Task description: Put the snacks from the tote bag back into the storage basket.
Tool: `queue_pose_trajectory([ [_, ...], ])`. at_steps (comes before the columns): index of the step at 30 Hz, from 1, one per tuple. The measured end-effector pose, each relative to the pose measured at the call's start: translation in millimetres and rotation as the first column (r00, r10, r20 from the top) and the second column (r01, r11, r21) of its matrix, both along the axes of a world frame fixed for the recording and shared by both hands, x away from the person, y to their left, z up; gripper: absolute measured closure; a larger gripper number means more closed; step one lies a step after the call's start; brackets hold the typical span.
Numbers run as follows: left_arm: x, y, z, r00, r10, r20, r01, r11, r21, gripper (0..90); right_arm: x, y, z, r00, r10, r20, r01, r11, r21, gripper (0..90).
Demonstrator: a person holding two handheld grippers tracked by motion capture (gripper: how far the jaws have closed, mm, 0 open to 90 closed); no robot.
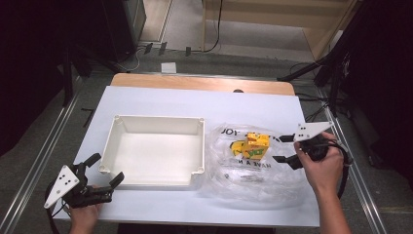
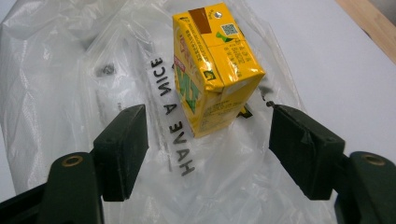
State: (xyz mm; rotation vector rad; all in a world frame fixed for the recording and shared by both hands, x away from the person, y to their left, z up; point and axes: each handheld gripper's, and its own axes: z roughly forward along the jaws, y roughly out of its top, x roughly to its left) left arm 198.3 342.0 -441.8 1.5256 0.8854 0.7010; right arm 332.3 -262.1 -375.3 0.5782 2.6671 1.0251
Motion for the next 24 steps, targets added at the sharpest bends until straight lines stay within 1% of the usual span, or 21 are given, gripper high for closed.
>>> queue_pose_trajectory([
  [1,0.0,0.0,0.0,1.0000,0.000,0.000,0.000,1.0000,0.000,0.0,0.0,0.0,0.0,1.0000,0.000,0.000,0.000,1.0000,0.000,28.7],
  [2,0.0,0.0,0.0,1.0000,0.000,-0.001,0.000,1.0000,-0.002,0.0,4.0,3.7,1.4,0.9998,0.016,-0.014,-0.017,0.9997,-0.019,28.1],
  [4,0.1,0.1,0.0,1.0000,-0.001,0.000,0.001,1.0000,-0.003,0.0,7.7,7.7,1.9,0.9992,0.032,-0.025,-0.033,0.9981,-0.051,28.0],
  [5,0.1,0.1,0.0,1.0000,-0.001,0.000,0.001,1.0000,-0.003,0.0,7.7,7.7,1.9,0.9992,0.032,-0.025,-0.033,0.9981,-0.051,28.0],
  [6,0.0,0.0,0.0,1.0000,-0.001,0.000,0.001,1.0000,-0.002,0.0,10.8,11.5,2.3,0.9984,0.048,-0.029,-0.050,0.9963,-0.070,28.0],
  [7,0.0,0.0,0.0,1.0000,-0.001,0.000,0.001,1.0000,-0.002,0.0,11.8,13.2,2.5,0.9982,0.050,-0.033,-0.053,0.9953,-0.081,28.1],
  [9,0.1,-0.2,0.0,1.0000,0.000,0.001,0.000,1.0000,0.000,0.0,12.6,14.9,2.7,0.9980,0.053,-0.033,-0.056,0.9946,-0.088,28.0],
  [10,0.0,-0.3,0.0,1.0000,0.000,0.001,0.000,1.0000,0.001,0.0,15.1,17.6,2.8,0.9976,0.060,-0.034,-0.063,0.9927,-0.103,28.1],
  [11,0.0,-0.3,0.0,1.0000,0.000,0.001,0.000,1.0000,0.001,0.0,15.1,17.6,2.8,0.9976,0.060,-0.034,-0.063,0.9927,-0.103,28.1],
  [12,0.0,-0.3,-0.1,1.0000,0.000,0.001,0.000,1.0000,0.001,0.0,16.1,19.1,3.0,0.9974,0.063,-0.036,-0.067,0.9914,-0.113,27.8],
  [13,0.0,-0.3,0.0,1.0000,0.000,0.001,0.000,1.0000,0.001,0.0,18.2,22.5,3.1,0.9961,0.078,-0.041,-0.083,0.9870,-0.137,27.6],
  [14,0.1,-0.2,0.0,1.0000,0.000,0.001,0.000,1.0000,0.000,0.0,18.8,24.0,3.2,0.9958,0.081,-0.041,-0.087,0.9850,-0.149,27.7],
  [15,0.1,-0.2,0.0,1.0000,0.000,0.001,0.000,1.0000,0.000,0.0,18.8,24.0,3.2,0.9958,0.081,-0.041,-0.087,0.9850,-0.149,27.7],
  [16,0.1,-0.1,0.0,1.0000,-0.001,0.001,0.001,1.0000,0.000,0.0,20.5,26.9,3.4,0.9943,0.098,-0.043,-0.103,0.9802,-0.169,27.7],
  [17,0.1,-0.1,0.0,1.0000,-0.001,0.001,0.001,1.0000,0.000,0.0,20.5,26.9,3.4,0.9943,0.098,-0.043,-0.103,0.9802,-0.169,27.7],
  [18,0.1,-0.2,0.0,1.0000,-0.001,0.002,0.001,1.0000,0.000,0.0,21.1,28.3,3.7,0.9945,0.095,-0.045,-0.101,0.9779,-0.183,27.6],
  [19,0.1,-0.2,0.0,1.0000,-0.001,0.002,0.001,1.0000,0.002,0.0,22.2,29.6,4.0,0.9932,0.106,-0.048,-0.113,0.9750,-0.191,27.6],
  [20,0.1,-0.2,0.0,1.0000,-0.001,0.002,0.001,1.0000,0.001,0.0,24.1,32.5,4.8,0.9921,0.114,-0.053,-0.122,0.9696,-0.212,27.4],
  [21,0.1,-0.2,0.0,1.0000,-0.001,0.002,0.001,1.0000,0.001,0.0,24.1,32.5,4.8,0.9921,0.114,-0.053,-0.122,0.9696,-0.212,27.4],
  [23,0.1,-0.2,0.0,1.0000,0.000,0.002,0.000,1.0000,0.000,0.0,26.0,35.5,6.3,0.9903,0.128,-0.055,-0.137,0.9649,-0.224,27.3],
  [24,0.1,-0.2,0.0,1.0000,0.000,0.001,0.000,1.0000,0.000,0.0,27.6,38.2,7.7,0.9896,0.131,-0.059,-0.141,0.9609,-0.238,27.0],
])
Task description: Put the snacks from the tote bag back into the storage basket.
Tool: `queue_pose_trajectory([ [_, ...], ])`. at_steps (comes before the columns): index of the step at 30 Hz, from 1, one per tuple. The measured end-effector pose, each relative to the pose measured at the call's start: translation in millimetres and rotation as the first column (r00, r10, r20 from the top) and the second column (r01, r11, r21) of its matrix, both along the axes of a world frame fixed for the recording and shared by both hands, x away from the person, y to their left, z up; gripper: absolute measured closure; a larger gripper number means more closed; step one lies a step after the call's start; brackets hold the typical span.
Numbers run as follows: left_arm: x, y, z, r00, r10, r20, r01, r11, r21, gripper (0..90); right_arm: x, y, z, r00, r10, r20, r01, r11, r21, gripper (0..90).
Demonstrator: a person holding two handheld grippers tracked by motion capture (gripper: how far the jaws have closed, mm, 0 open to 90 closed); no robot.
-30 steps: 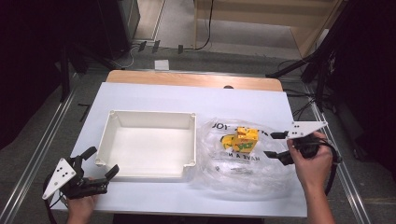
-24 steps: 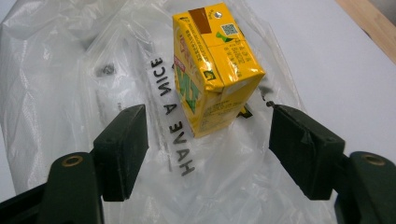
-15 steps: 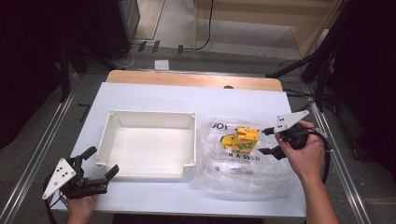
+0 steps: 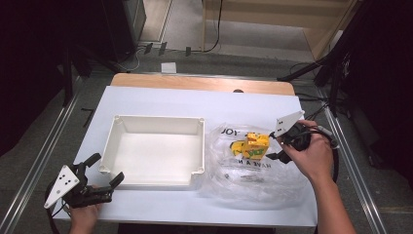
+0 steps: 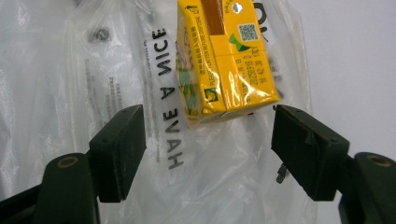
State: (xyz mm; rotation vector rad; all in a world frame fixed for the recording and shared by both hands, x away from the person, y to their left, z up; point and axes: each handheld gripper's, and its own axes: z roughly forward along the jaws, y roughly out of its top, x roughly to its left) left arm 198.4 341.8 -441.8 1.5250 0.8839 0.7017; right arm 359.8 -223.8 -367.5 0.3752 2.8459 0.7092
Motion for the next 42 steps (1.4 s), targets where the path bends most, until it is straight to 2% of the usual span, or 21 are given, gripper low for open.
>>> queue_pose_trajectory([
  [6,0.0,0.2,0.0,1.0000,-0.001,0.000,0.001,1.0000,-0.001,0.0,6.5,6.5,0.0,0.9997,0.026,-0.002,-0.026,0.9996,-0.010,26.4],
  [11,-0.1,0.2,0.0,1.0000,-0.002,-0.001,0.002,1.0000,-0.001,0.0,12.7,10.7,-1.3,0.9994,0.033,-0.012,-0.033,0.9987,-0.040,26.4],
  [14,-0.1,0.4,0.0,1.0000,-0.003,0.000,0.003,1.0000,-0.003,0.0,17.6,16.1,-1.0,0.9990,0.035,-0.026,-0.037,0.9964,-0.077,27.1],
  [22,-0.1,0.4,0.0,1.0000,-0.003,-0.001,0.003,1.0000,-0.002,0.0,25.3,29.6,-3.7,0.9966,0.066,-0.049,-0.071,0.9914,-0.110,30.6],
  [23,-0.1,0.5,0.1,1.0000,-0.003,-0.001,0.003,1.0000,-0.002,0.0,27.8,33.9,-5.3,0.9957,0.077,-0.052,-0.083,0.9878,-0.132,30.9],
  [29,-0.2,0.8,0.0,1.0000,-0.003,-0.001,0.003,1.0000,-0.006,0.0,32.1,43.0,-9.9,0.9938,0.088,-0.068,-0.098,0.9840,-0.149,32.5],
  [32,0.0,0.9,0.1,1.0000,-0.002,0.000,0.002,1.0000,-0.005,0.0,34.1,50.3,-14.3,0.9907,0.104,-0.087,-0.118,0.9765,-0.180,36.3],
  [34,0.1,1.1,0.1,1.0000,-0.002,0.000,0.002,1.0000,-0.006,0.0,35.4,53.2,-15.9,0.9901,0.116,-0.080,-0.129,0.9727,-0.193,38.1],
  [39,0.1,1.2,0.2,1.0000,-0.002,0.000,0.002,1.0000,-0.005,0.0,37.7,58.4,-17.7,0.9883,0.123,-0.090,-0.139,0.9700,-0.199,42.8],
  [40,0.2,1.2,0.2,1.0000,-0.002,0.000,0.002,1.0000,-0.005,0.0,37.6,59.0,-17.7,0.9884,0.109,-0.105,-0.129,0.9700,-0.206,44.1],
  [41,0.2,1.2,0.2,1.0000,-0.001,0.000,0.001,1.0000,-0.005,0.0,39.1,59.3,-18.8,0.9899,0.109,-0.091,-0.126,0.9694,-0.211,44.7],
  [42,0.1,1.2,0.1,1.0000,-0.002,0.000,0.002,1.0000,-0.005,0.0,38.9,59.5,-19.2,0.9900,0.097,-0.102,-0.117,0.9688,-0.218,46.0],
])
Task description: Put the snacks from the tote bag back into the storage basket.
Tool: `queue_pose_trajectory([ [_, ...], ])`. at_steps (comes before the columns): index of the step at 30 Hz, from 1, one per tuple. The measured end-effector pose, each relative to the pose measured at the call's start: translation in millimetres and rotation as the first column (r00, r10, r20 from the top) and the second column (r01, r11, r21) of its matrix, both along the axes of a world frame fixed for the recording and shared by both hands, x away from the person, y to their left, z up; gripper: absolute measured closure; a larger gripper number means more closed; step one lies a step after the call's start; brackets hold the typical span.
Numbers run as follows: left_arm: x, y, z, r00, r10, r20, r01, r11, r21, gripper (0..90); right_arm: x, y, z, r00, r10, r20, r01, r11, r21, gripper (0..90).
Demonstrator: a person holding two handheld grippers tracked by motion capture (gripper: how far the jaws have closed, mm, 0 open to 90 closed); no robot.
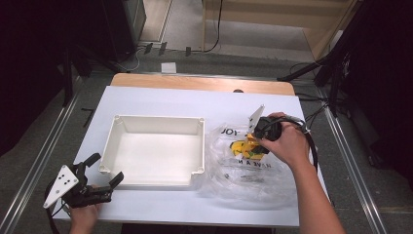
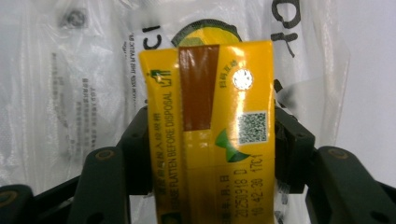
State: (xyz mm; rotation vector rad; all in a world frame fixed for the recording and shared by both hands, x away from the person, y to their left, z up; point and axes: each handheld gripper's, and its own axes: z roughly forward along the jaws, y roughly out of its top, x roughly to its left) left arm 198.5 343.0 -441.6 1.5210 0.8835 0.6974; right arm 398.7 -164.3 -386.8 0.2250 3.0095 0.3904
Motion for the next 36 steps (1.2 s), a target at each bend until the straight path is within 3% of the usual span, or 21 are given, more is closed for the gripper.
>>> queue_pose_trajectory([
  [4,0.1,0.1,0.1,1.0000,0.000,-0.001,0.000,1.0000,0.000,0.0,1.7,2.5,-4.8,0.9996,0.022,-0.017,-0.022,0.9998,-0.003,48.4],
  [11,0.2,0.0,0.0,1.0000,-0.001,-0.001,0.001,1.0000,0.000,0.0,1.5,-0.4,-3.4,0.9991,-0.013,-0.042,0.013,0.9997,0.021,51.2],
  [17,0.1,0.6,0.1,1.0000,-0.001,-0.002,0.001,1.0000,-0.003,0.0,-2.2,-1.1,-0.4,0.9995,0.009,0.029,-0.009,0.9999,0.013,51.9],
  [36,0.5,0.7,0.1,1.0000,-0.003,-0.001,0.003,1.0000,-0.003,0.0,-6.9,2.9,18.5,0.9987,0.041,0.031,-0.042,0.9989,0.020,51.9],
])
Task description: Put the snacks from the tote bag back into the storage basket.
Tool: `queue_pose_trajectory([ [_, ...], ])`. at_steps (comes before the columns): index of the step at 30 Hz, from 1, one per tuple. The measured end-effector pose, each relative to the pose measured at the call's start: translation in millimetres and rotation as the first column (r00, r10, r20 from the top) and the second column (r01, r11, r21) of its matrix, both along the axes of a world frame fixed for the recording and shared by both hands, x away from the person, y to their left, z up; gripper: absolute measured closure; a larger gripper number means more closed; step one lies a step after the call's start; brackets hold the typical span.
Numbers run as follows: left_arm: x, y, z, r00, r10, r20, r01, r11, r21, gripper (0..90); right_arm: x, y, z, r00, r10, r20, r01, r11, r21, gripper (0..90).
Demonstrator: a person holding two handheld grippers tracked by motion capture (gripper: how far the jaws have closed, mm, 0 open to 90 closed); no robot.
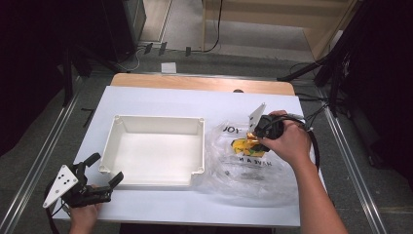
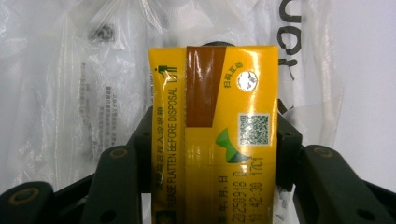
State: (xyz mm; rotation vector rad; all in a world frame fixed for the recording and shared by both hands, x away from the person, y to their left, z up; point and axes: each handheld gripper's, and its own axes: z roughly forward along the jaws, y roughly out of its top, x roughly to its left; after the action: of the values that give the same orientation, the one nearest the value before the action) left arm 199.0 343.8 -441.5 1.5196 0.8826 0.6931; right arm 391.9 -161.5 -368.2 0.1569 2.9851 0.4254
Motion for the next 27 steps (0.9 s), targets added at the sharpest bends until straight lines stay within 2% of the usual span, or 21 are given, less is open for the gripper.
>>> queue_pose_trajectory([
  [6,-0.4,0.5,-0.1,1.0000,0.000,-0.001,0.000,1.0000,-0.006,0.0,0.8,2.8,7.4,0.9998,0.005,0.019,-0.005,0.9999,0.011,51.9],
  [15,0.0,0.8,0.0,1.0000,-0.008,-0.001,0.008,1.0000,-0.006,0.0,0.4,4.3,14.1,0.9998,-0.007,0.016,0.006,0.9996,0.028,52.0],
  [25,0.2,0.5,0.0,1.0000,-0.005,-0.004,0.005,1.0000,-0.004,0.0,-0.3,6.6,20.4,0.9999,0.008,0.015,-0.009,0.9991,0.041,51.9],
  [27,0.9,-0.5,0.2,0.9999,-0.004,-0.014,0.004,1.0000,0.009,0.0,-0.4,7.7,22.8,0.9999,0.006,0.016,-0.007,0.9990,0.043,52.0],
])
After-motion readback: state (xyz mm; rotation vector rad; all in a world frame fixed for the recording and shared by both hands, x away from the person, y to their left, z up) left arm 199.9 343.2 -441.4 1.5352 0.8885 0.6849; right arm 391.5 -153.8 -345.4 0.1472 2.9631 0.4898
